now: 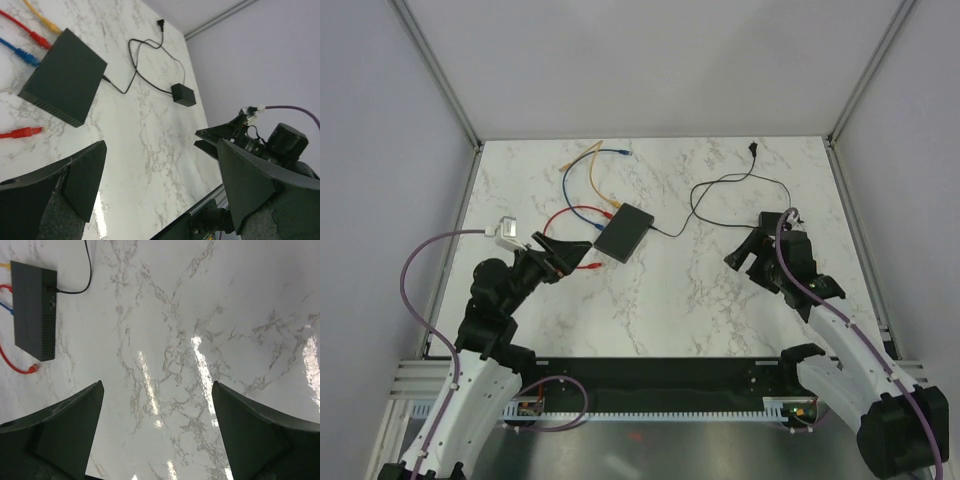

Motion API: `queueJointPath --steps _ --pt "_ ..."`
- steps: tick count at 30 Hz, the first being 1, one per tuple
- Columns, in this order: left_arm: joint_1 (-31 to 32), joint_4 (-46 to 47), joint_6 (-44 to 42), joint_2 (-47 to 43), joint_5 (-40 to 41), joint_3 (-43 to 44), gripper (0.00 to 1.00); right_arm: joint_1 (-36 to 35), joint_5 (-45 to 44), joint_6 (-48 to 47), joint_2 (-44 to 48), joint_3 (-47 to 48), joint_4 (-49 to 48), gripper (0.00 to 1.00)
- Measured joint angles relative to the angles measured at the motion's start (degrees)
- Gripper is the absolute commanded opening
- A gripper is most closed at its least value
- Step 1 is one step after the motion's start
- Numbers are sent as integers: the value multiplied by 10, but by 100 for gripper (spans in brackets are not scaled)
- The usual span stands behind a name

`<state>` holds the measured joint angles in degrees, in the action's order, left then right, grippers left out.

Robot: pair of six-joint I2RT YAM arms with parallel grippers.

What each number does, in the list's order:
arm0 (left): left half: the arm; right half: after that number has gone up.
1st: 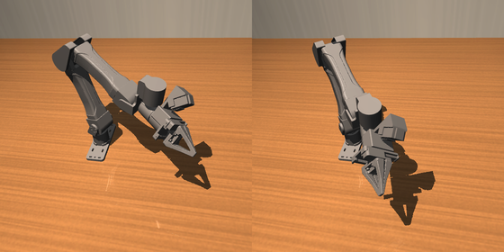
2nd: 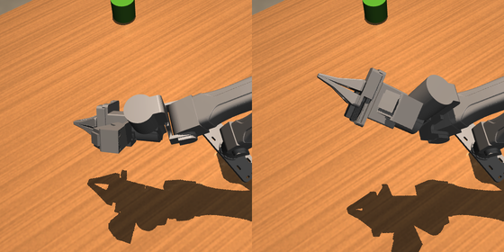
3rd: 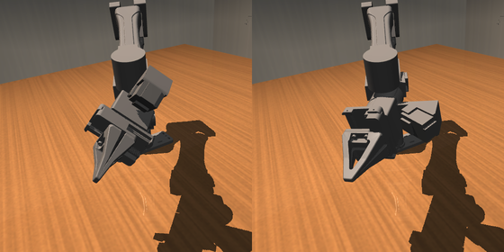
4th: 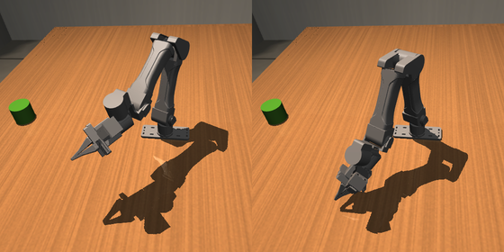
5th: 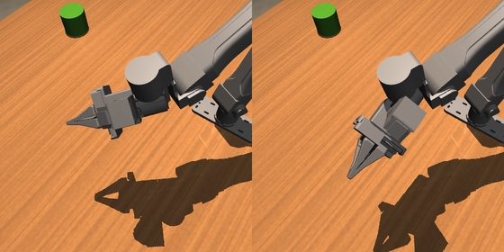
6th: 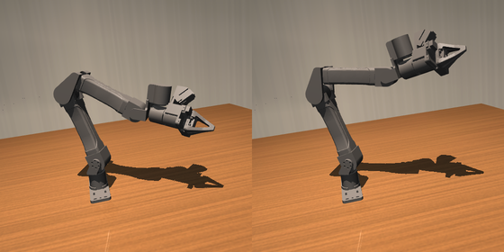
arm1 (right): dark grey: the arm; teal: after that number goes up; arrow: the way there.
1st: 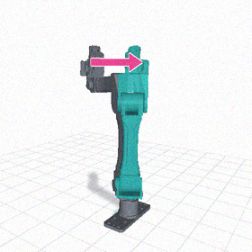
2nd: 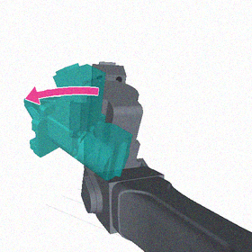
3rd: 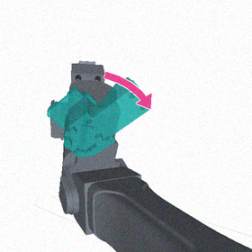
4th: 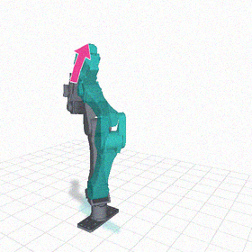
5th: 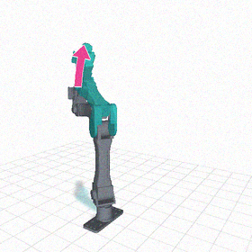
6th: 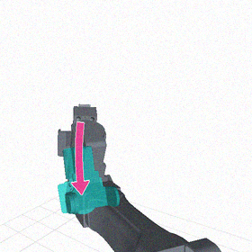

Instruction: Pull the plug from the switch port

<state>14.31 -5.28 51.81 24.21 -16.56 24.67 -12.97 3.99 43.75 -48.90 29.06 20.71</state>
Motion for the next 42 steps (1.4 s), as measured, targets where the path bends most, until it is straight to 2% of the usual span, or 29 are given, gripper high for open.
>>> queueJointPath --steps 5,9,13,16,19,20,22,23,28,30,33,37,42 --pt "-1 -72 -26 62 37 50 100 0 6 -55 -84 62 9 98" --pt "-1 -138 -24 106 80 94 100 -9 36 -63 -170 129 -15 98" --pt "-1 -226 -16 154 115 152 100 -49 62 -69 -286 197 -34 98" --pt "-4 -285 -18 185 134 200 100 -81 75 -70 -377 260 -39 90" --pt "-6 -334 -25 197 161 238 100 -116 78 -73 -449 327 -41 74" --pt "-8 -347 -30 197 169 246 100 -130 79 -73 -471 351 -44 61" --pt "-10 -372 -43 195 183 256 100 -162 81 -75 -513 403 -53 49" --pt "-11 -382 -51 195 189 260 100 -178 82 -76 -532 428 -57 40" --pt "-11 -423 -98 201 188 269 100 -245 92 -78 -642 576 -72 33" --pt "-11 -431 -115 205 176 273 99 -262 99 -80 -685 626 -73 24" --pt "-11 -447 -136 205 157 281 98 -279 107 -81 -759 705 -63 20" --pt "-11 -456 -149 205 124 291 86 -291 111 -81 -836 779 -50 11" --pt "-11 -459 -163 238 55 295 80 -301 111 -84 -890 832 -17 11"
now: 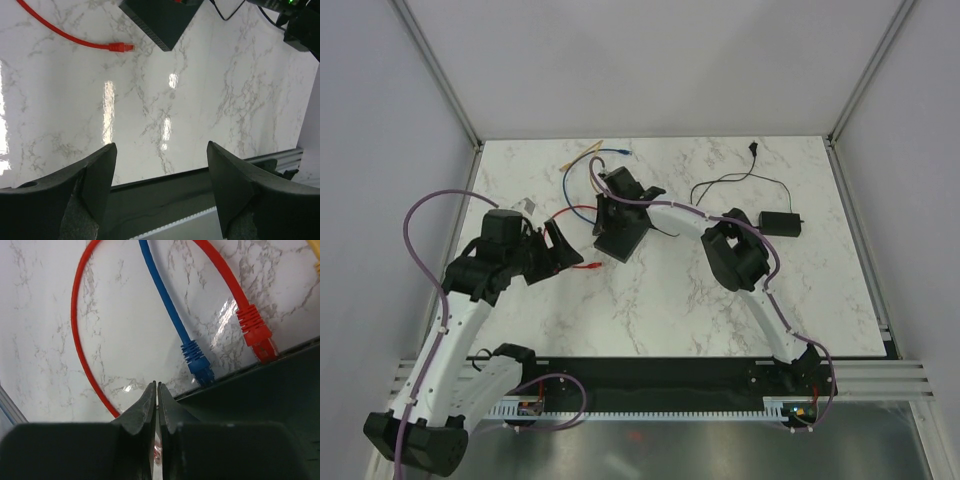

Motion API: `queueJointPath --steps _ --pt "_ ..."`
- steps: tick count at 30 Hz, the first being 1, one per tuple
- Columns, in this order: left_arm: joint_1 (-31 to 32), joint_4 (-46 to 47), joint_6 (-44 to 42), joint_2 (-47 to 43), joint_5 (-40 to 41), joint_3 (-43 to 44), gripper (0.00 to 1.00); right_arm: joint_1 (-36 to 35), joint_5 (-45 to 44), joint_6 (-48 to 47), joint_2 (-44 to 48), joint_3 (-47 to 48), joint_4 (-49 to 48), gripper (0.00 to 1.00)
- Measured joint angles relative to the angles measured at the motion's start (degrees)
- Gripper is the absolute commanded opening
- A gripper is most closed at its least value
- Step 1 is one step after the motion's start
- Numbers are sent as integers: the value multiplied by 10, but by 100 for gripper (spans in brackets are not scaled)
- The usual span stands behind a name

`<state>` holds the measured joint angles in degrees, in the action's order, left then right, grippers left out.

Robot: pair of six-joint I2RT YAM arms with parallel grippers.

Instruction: Pull the plug from the switch port

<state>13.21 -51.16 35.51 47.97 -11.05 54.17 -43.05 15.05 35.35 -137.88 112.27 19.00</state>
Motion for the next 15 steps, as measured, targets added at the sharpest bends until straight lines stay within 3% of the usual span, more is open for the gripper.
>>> queueJointPath --steps 5,15 --pt "0 -6 -6 52 -57 3 79 -4 -8 -13 -4 2 14 12" --pt "0 -18 -5 52 -82 3 76 -6 -41 -44 36 -55 25 12"
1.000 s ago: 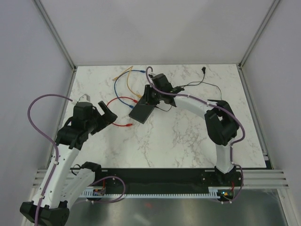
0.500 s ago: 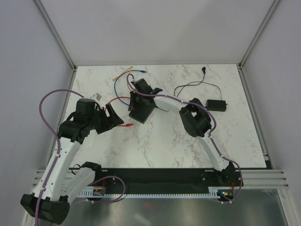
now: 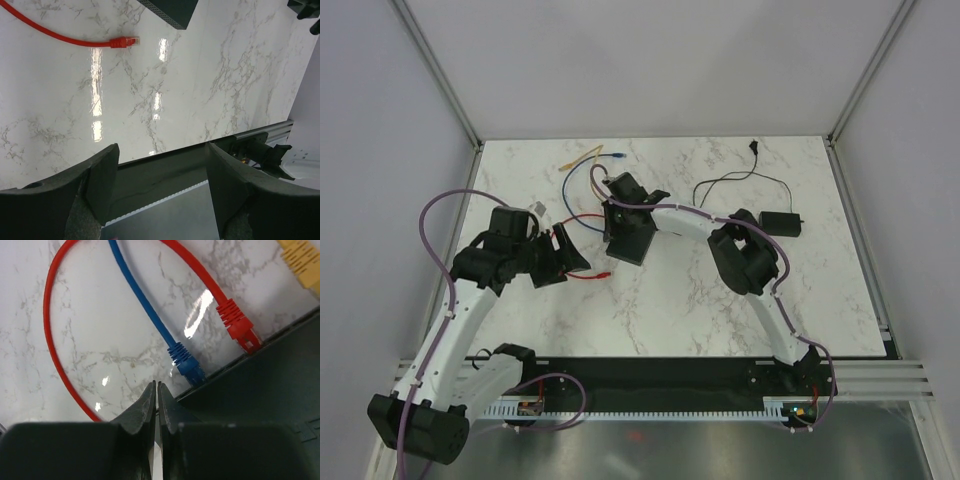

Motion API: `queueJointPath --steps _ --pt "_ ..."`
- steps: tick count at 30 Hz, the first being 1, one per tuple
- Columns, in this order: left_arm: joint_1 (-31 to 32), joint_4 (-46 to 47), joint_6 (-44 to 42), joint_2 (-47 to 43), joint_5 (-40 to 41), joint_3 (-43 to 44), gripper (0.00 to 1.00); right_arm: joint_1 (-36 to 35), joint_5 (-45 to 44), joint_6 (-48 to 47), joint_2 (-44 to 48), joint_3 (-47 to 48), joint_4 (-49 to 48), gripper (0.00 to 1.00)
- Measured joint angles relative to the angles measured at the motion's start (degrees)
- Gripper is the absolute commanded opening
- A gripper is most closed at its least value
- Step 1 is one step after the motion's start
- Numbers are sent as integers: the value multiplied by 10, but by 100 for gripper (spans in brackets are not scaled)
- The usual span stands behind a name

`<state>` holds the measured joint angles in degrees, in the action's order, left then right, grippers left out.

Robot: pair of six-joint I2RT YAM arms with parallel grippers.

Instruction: Pull the plug from the switch port

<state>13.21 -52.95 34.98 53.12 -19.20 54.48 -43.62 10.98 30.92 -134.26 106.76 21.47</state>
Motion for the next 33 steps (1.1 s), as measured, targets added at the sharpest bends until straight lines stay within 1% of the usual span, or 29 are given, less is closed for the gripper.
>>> queueJointPath --steps 6,10,12,14,15,16,18,19,21,24,28,33 --pt "0 -1 4 22 -4 0 72 6 -20 -19 61 -82 22 13" --pt "0 4 12 42 -6 0 65 16 -23 -29 91 -128 31 14" --pt "0 11 18 58 -10 0 64 24 -23 -35 107 -155 31 15" --pt "0 22 25 74 -19 0 63 31 -21 -40 120 -175 37 19" --pt "0 28 28 83 -23 0 61 36 -17 -43 127 -185 38 24" --pt "0 36 31 94 -30 0 61 40 -11 -45 134 -193 40 33" --pt "1 50 33 118 -43 2 58 48 8 -48 147 -201 45 38" --pt "2 58 34 134 -52 5 57 52 17 -48 155 -202 49 44" --pt "7 74 33 159 -66 11 56 65 37 -45 175 -204 51 49" --pt "13 103 33 190 -83 26 54 88 57 -43 214 -213 51 52" --pt "21 159 33 253 -115 59 47 128 85 -42 259 -236 46 52" --pt "34 264 33 342 -165 81 45 173 106 -42 263 -267 48 51"
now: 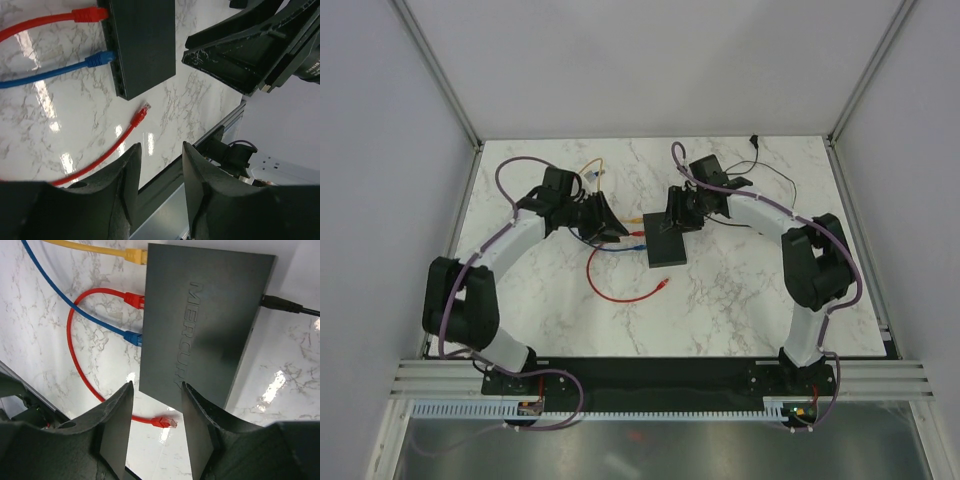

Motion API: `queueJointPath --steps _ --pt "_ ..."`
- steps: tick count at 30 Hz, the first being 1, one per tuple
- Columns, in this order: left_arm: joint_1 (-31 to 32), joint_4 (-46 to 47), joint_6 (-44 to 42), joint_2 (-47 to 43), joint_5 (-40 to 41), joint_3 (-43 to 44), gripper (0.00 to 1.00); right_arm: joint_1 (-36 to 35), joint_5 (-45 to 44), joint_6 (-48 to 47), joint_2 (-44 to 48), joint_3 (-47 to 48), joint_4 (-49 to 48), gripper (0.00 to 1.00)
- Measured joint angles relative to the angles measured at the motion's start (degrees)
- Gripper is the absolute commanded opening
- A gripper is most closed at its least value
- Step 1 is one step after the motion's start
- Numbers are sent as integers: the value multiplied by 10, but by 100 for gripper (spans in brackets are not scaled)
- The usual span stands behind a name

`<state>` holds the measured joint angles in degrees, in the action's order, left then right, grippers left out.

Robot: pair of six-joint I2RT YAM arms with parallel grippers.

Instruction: Pull the plug from the switch port

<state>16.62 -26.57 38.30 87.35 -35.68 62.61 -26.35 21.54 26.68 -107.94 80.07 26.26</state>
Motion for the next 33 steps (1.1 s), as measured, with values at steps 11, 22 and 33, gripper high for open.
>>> queueJointPath --steps 11,22,33 --pt "3 75 -23 172 -55 84 42 37 57 -12 -17 -13 6 49" --pt "19 105 -17 186 -48 81 52 38 69 -12 -50 -16 5 49" --pt "19 92 -154 227 -49 118 49 38 76 -12 -58 -16 5 49"
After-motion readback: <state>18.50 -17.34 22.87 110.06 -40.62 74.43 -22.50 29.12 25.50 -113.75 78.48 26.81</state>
